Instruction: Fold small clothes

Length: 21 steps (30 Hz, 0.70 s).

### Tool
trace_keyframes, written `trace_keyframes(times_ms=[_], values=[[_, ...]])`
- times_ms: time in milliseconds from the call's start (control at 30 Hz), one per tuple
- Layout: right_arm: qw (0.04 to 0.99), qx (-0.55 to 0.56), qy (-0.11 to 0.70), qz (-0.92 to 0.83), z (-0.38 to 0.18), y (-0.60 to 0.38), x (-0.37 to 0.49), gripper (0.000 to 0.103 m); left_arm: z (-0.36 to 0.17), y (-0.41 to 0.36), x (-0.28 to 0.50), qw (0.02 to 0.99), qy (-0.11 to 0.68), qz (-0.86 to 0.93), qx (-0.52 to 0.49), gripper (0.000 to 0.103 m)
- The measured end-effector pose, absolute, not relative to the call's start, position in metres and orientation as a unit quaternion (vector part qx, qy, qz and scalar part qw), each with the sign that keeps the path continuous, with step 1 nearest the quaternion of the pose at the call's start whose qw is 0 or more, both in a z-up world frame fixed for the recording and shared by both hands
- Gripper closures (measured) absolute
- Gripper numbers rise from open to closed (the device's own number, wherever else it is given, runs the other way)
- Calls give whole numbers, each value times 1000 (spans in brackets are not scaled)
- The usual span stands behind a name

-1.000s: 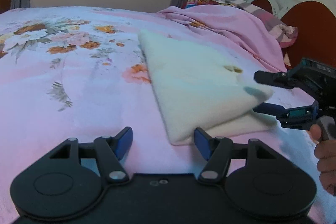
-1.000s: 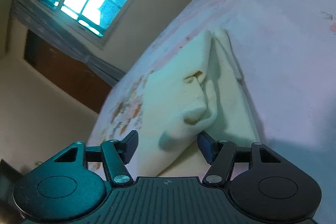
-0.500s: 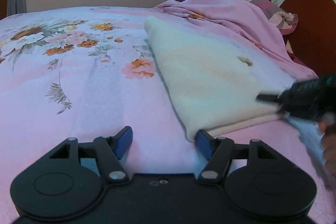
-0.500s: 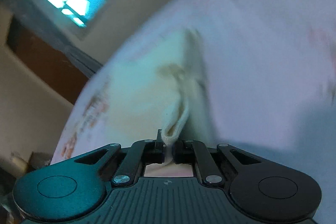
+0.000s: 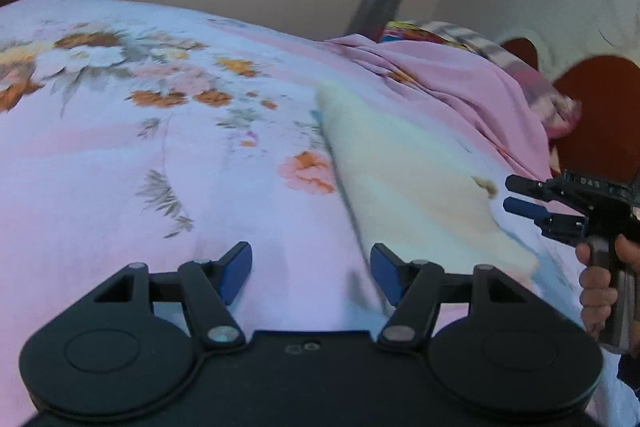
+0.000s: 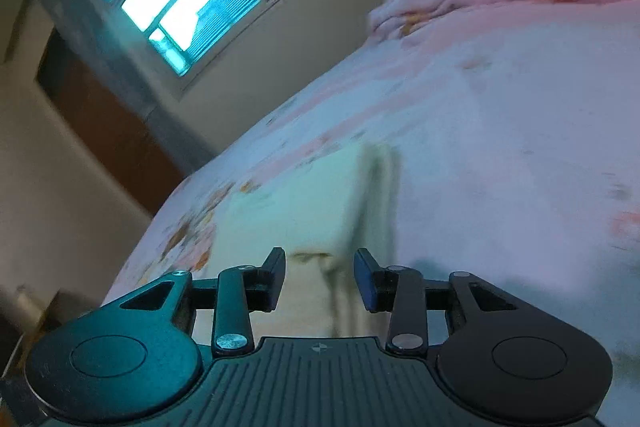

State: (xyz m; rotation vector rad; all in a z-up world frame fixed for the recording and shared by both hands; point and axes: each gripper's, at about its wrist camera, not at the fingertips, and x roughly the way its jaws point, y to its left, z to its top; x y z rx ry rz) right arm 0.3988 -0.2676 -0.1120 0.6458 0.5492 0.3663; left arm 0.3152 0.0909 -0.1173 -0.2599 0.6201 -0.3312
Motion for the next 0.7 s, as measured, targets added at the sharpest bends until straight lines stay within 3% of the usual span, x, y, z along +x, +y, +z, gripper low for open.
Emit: trace_keyframes(times_ms=[333,367,400,433,567,700], values=[[891,267,303,206,-135,-247,426,65,-134,102,316,927,295,-172,-158,38],[891,265,311,200,-137,-246,431,69,-135,102,315,926,295,-172,-159,38],[891,258,318,198,-137,-241,435,84,-135,103,316,926,295,-173,-161,38],[896,239,317,199,-133,-238,435,89,-136,104,314,925,294,-174,-163,38],[918,208,268,207,-109,-242,413,90,-138,107,313,924,290,-179,-174,38],[899,241,319,177,-141,-254,422,90,-139,105,315,925,290,-179,-169,38]])
